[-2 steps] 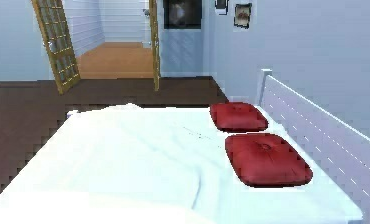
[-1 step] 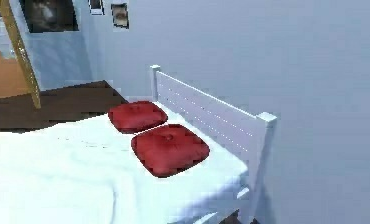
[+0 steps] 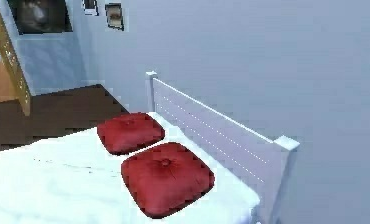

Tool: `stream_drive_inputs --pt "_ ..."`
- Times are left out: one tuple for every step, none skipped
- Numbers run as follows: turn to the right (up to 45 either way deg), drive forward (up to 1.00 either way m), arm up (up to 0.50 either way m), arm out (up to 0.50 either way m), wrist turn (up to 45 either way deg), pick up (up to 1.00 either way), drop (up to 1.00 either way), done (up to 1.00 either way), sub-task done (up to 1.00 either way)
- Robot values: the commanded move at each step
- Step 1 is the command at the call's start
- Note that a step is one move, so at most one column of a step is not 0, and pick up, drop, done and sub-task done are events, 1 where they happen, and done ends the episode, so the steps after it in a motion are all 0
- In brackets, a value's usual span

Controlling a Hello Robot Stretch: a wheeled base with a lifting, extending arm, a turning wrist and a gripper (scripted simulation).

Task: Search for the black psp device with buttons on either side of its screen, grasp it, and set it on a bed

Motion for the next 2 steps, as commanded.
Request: stream_drive_inputs --pt "45.0 0.00 0.00 0.00 0.0 0.00 0.00 0.00 0.00" --pt "45.0 0.00 0.00 0.00 0.0 0.00 0.00 0.00 0.00"
